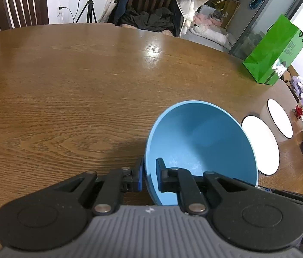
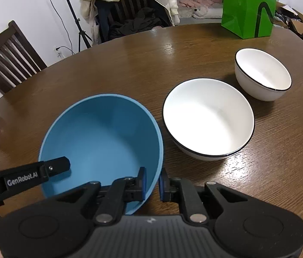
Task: Organize plates and bowls
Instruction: 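Lift and carry the blue bowl with both grippers toward the tissue boxes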
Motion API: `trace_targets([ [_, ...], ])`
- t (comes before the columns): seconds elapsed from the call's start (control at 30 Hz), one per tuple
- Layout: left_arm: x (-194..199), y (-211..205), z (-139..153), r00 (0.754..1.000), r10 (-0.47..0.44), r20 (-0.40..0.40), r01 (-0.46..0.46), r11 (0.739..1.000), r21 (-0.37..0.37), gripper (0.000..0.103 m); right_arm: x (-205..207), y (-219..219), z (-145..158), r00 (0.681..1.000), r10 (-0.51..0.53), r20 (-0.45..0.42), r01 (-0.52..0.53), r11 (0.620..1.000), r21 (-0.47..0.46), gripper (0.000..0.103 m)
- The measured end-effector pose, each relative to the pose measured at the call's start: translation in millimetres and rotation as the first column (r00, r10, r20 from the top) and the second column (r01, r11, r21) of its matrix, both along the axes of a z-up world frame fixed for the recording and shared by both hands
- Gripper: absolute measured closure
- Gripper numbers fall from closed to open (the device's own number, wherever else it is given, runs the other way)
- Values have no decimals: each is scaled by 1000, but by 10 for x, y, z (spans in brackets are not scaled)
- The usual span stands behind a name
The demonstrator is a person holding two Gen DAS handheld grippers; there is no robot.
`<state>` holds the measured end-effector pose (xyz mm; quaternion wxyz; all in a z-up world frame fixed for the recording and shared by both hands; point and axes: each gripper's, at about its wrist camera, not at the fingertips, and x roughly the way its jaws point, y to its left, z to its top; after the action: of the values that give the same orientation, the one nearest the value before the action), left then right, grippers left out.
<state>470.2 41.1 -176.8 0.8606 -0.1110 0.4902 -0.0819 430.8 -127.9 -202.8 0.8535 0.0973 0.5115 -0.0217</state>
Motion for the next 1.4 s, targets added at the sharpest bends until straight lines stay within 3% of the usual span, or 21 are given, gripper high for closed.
trace_targets([
  [0.63, -410, 93, 324, 998, 40, 54, -41, 999, 19, 90, -319, 68, 276, 998, 45, 52, -46, 999, 16, 91],
  [1.4, -1265, 354, 532, 984, 147, 99, -151, 988, 36, 90, -895, 306, 507, 982, 167, 84, -169, 986, 16, 91],
])
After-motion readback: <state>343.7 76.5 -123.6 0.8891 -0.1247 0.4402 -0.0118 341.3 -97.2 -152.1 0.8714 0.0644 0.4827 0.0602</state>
